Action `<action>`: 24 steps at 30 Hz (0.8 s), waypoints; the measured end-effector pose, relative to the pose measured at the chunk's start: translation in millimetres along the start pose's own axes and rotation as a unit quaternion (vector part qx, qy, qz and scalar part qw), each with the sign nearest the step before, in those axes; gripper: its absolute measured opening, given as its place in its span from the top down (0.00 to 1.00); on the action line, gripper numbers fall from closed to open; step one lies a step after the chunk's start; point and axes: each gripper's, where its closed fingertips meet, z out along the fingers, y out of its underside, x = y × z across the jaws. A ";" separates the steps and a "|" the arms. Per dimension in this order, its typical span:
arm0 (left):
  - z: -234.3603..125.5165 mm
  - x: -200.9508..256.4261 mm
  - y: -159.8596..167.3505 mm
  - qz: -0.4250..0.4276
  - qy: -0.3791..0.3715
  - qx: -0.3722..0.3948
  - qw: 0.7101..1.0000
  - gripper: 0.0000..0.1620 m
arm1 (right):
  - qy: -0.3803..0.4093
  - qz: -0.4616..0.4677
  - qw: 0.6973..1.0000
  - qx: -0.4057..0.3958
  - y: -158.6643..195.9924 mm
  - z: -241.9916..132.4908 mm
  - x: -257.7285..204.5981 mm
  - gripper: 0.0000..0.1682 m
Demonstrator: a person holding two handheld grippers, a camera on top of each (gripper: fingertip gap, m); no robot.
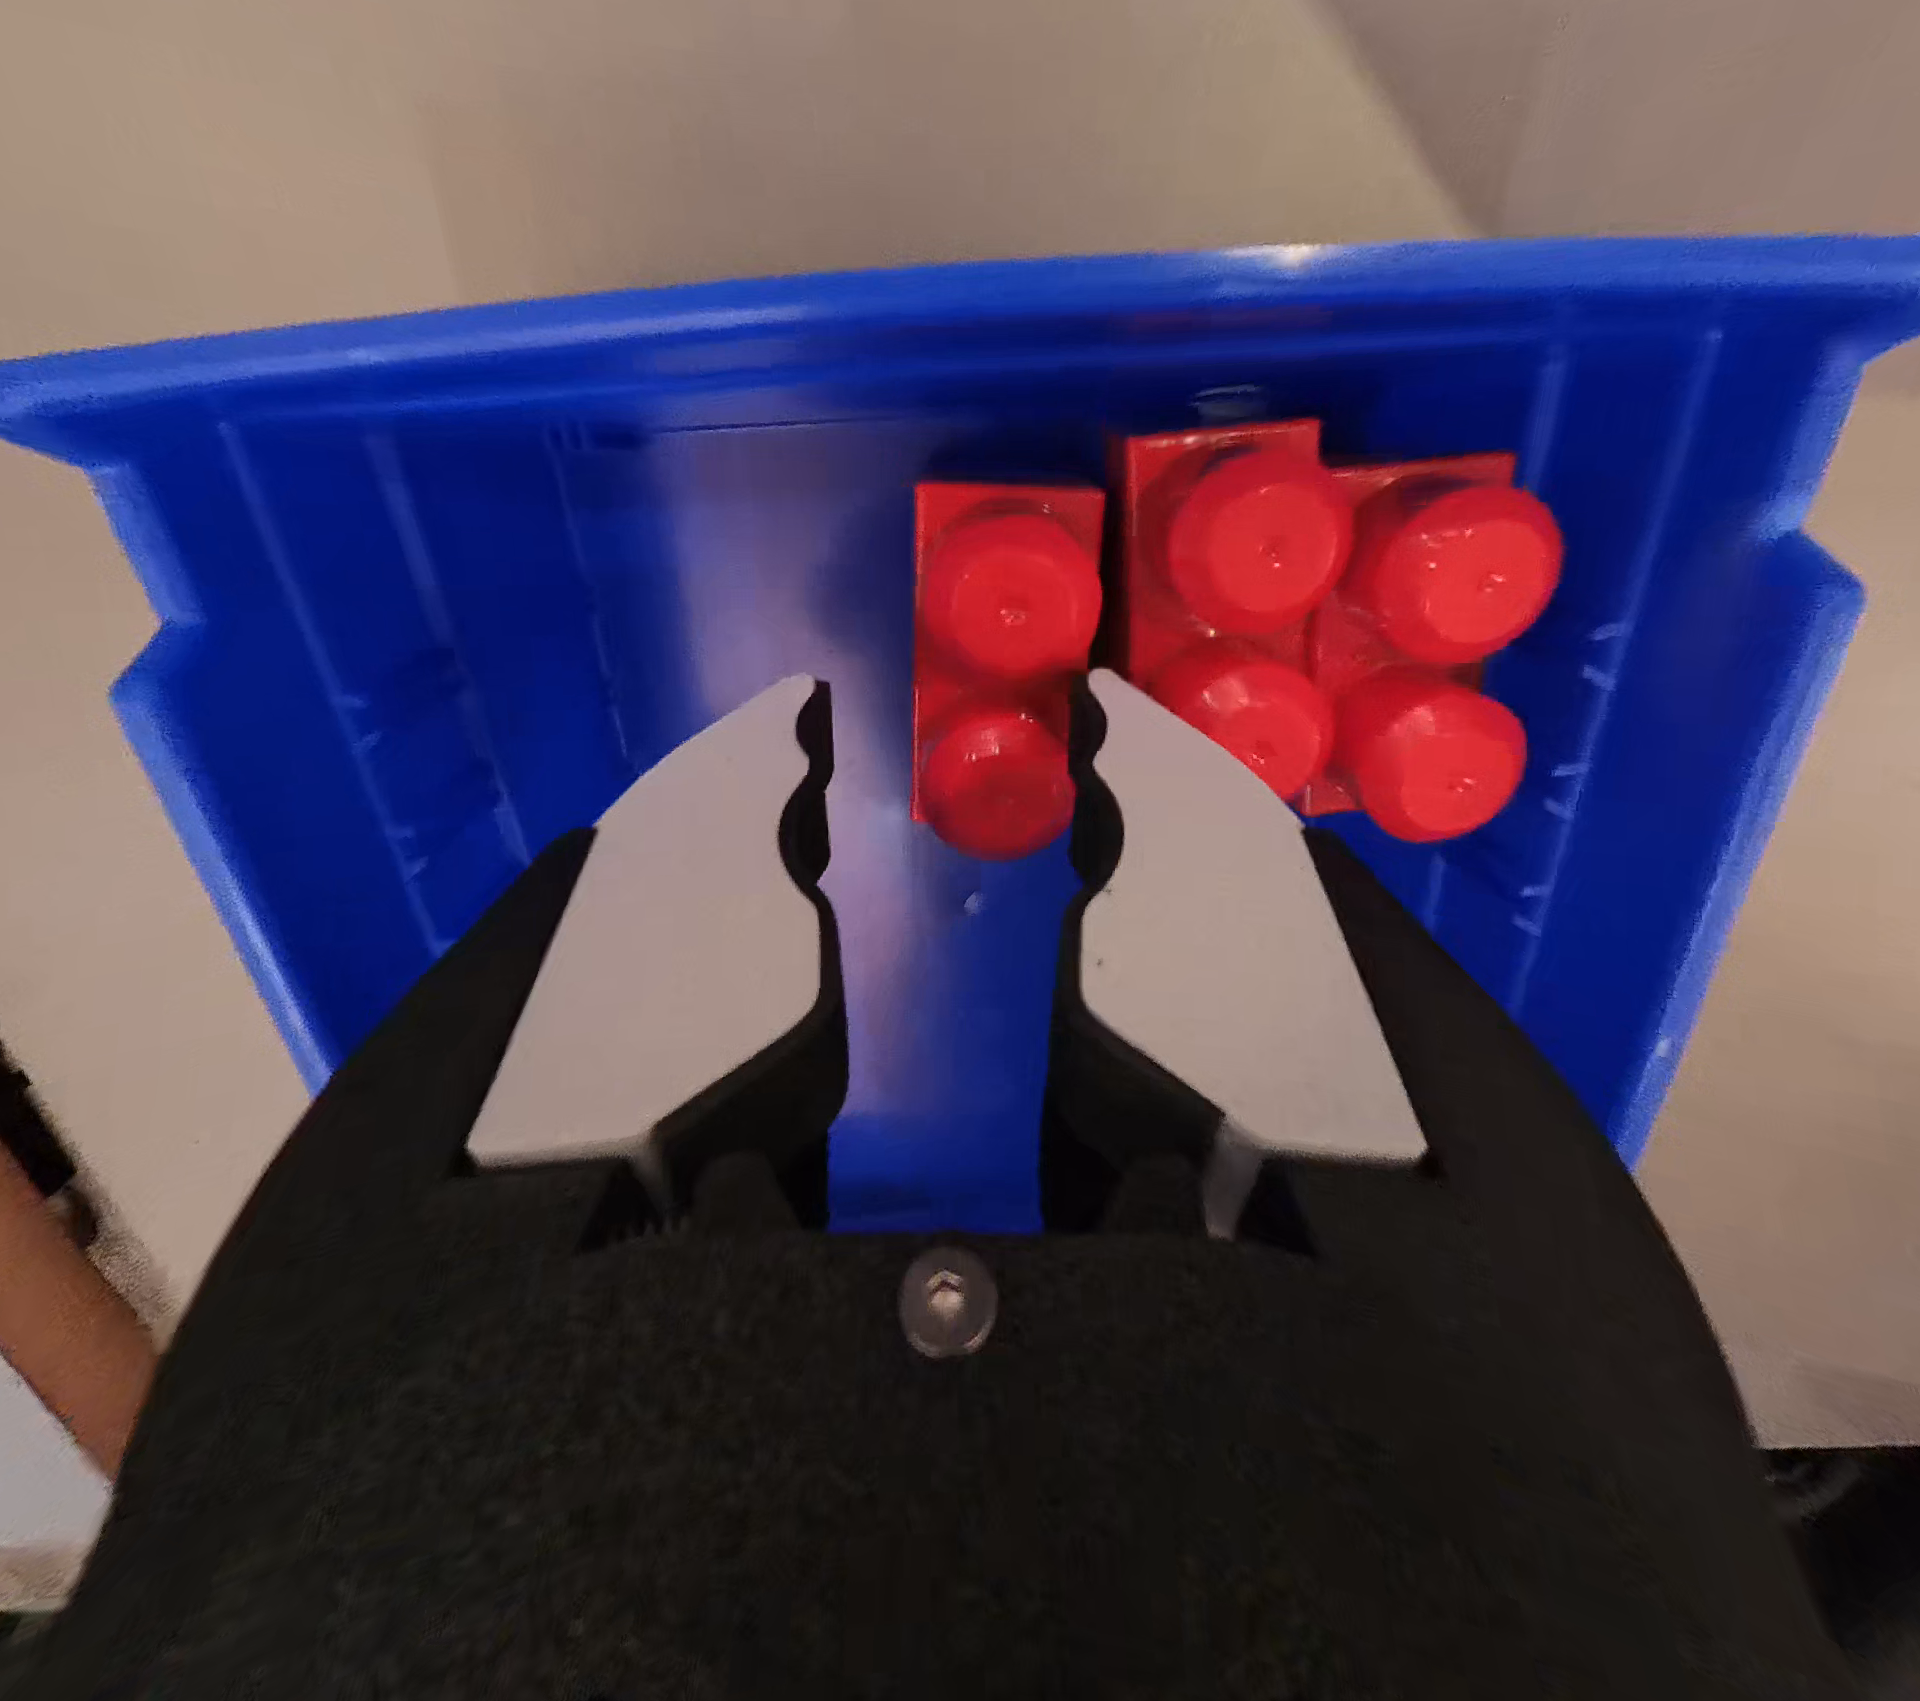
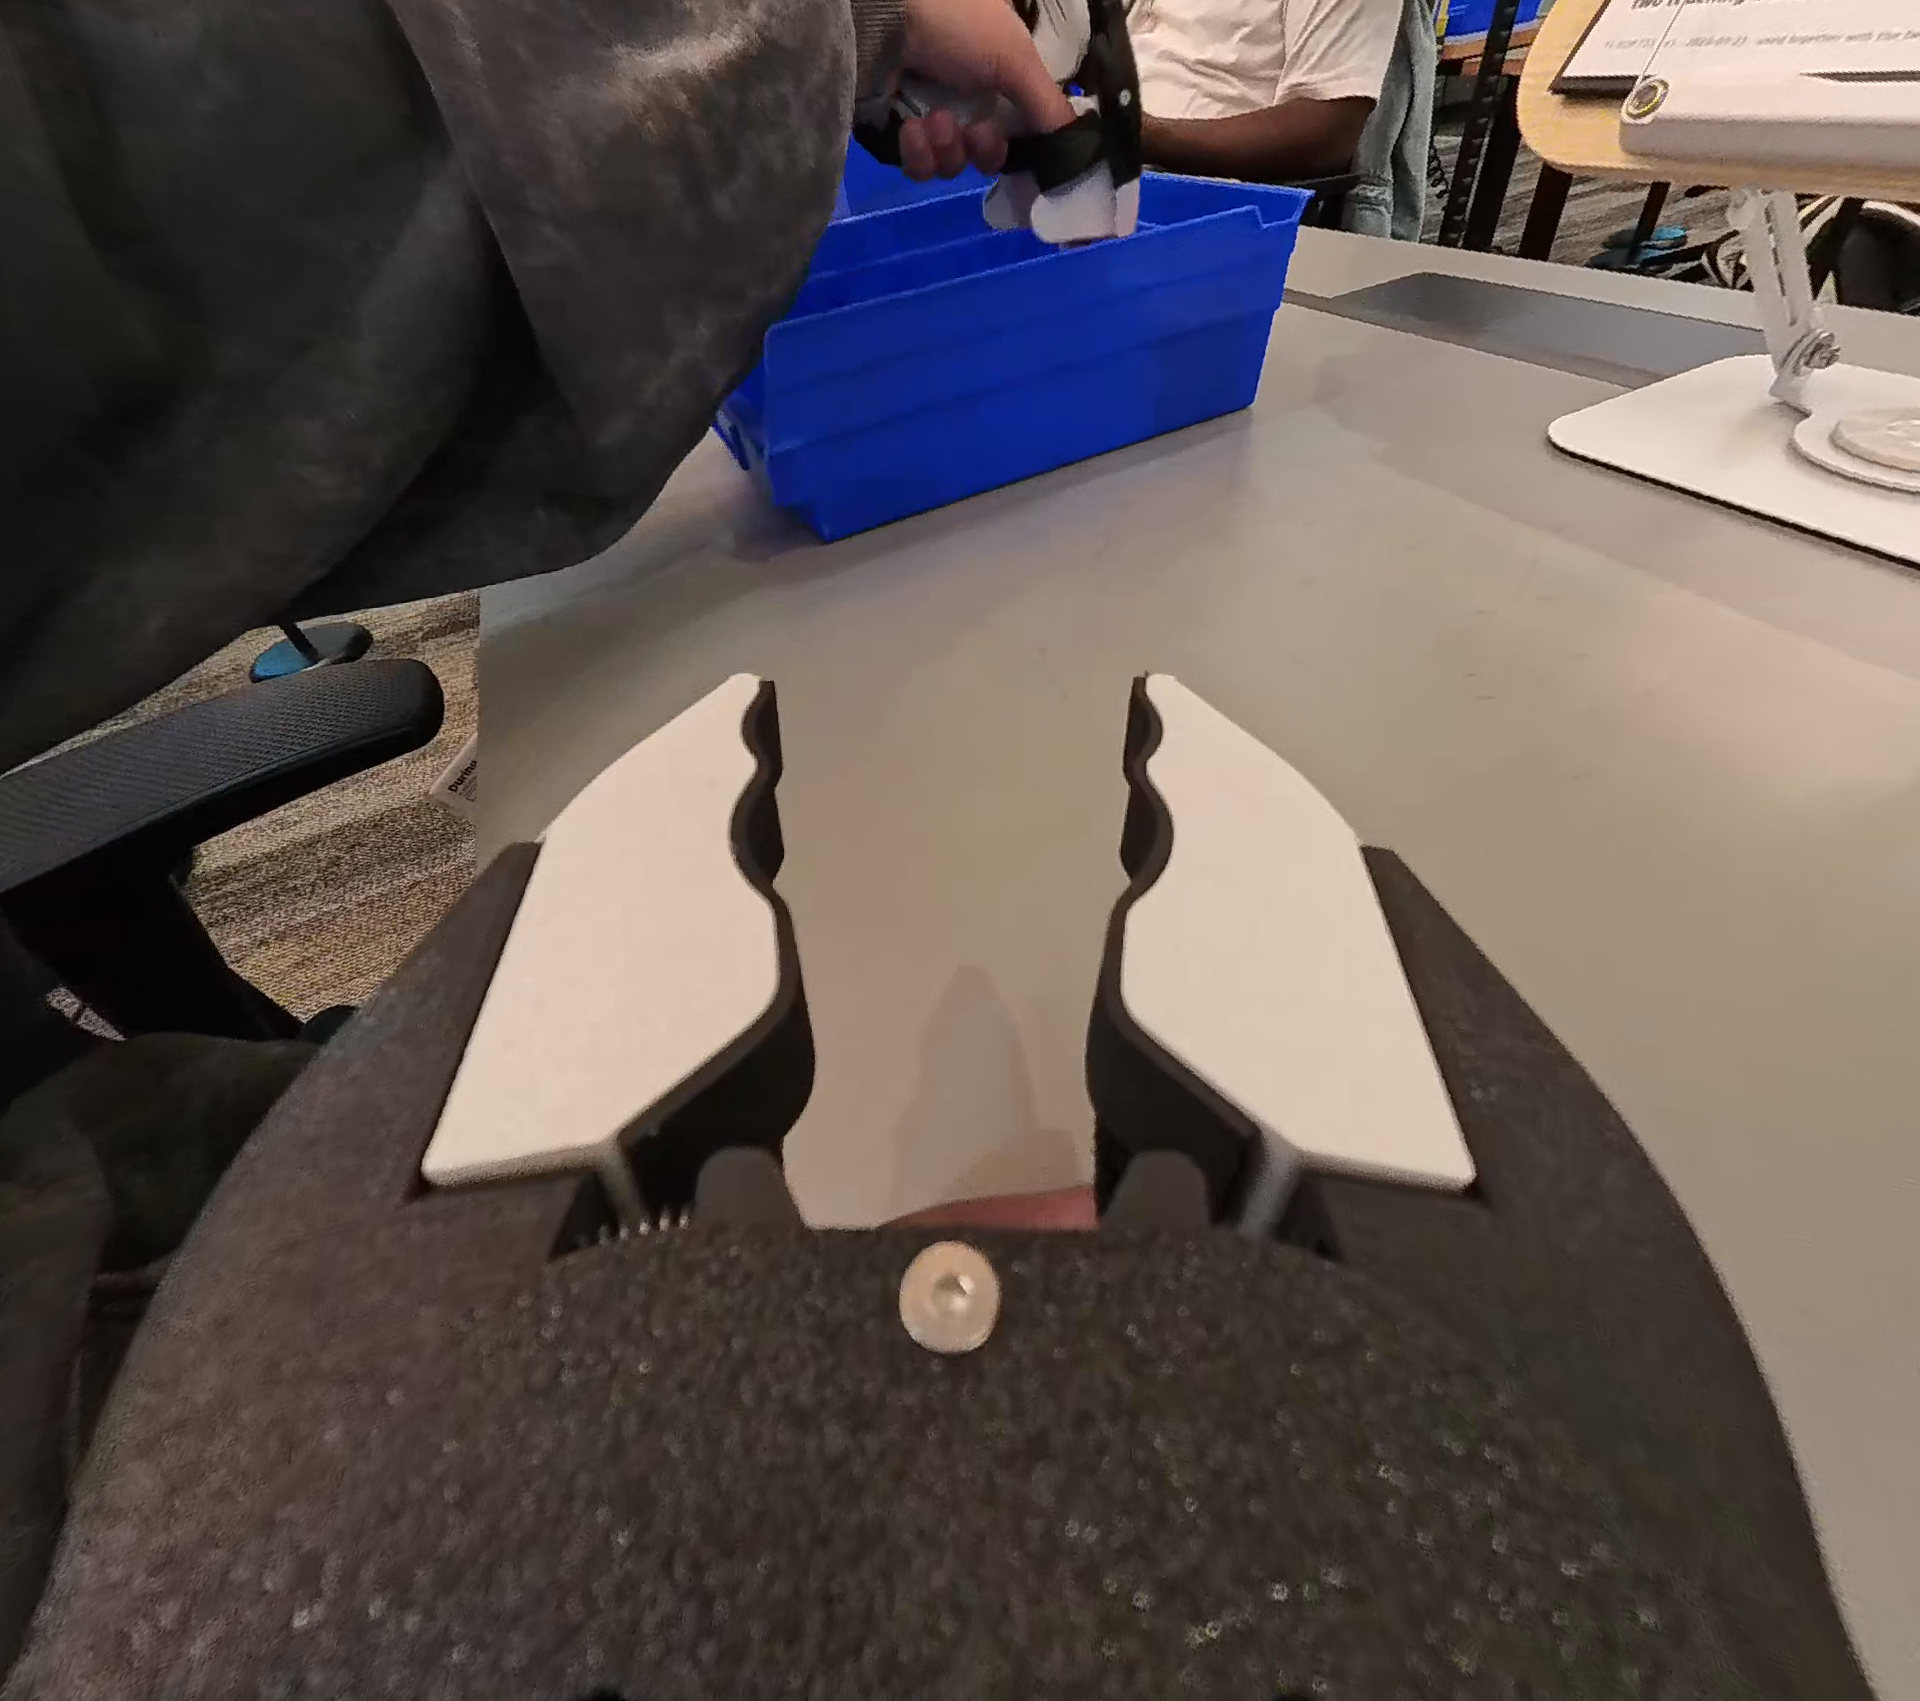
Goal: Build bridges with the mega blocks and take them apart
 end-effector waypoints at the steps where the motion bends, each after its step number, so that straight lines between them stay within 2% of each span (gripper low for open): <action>1: 0.5 1.0 -1.4 -0.005 0.007 0.003 1.000 0.74 | -0.001 0.000 1.000 -0.001 0.4 0.5 -0.1 0.62; 2: 0.8 2.0 -1.7 -0.006 0.013 0.002 1.000 0.74 | -0.003 0.000 1.000 -0.002 0.8 1.0 -0.5 0.62; 4: 0.4 5.1 -1.4 0.005 0.018 0.001 1.000 0.82 | -0.005 0.001 1.000 -0.003 1.1 2.1 -1.1 0.62; 11: -0.4 6.4 -0.1 0.057 -0.008 0.008 0.998 0.82 | -0.006 0.003 1.000 -0.004 1.4 2.7 -1.0 0.63; 13: -5.4 0.0 -1.1 0.062 -0.022 0.028 0.997 0.90 | -0.005 0.005 1.000 0.000 0.5 1.7 -0.2 0.63; 14: -9.4 -4.5 -1.8 0.056 -0.025 0.043 0.997 0.90 | -0.005 0.006 1.000 0.000 0.4 1.1 0.0 0.63; 17: -23.7 -3.1 6.2 0.050 0.027 0.071 0.996 0.90 | -0.005 0.010 1.000 0.002 0.3 0.3 0.8 0.63; 20: -44.1 -7.7 16.3 0.057 0.046 0.104 0.992 0.90 | -0.004 0.010 1.000 -0.001 1.0 1.2 1.0 0.63; 24: -102.7 12.3 27.8 0.064 0.128 0.217 0.966 0.90 | -0.002 0.010 1.000 -0.001 1.0 2.0 2.2 0.63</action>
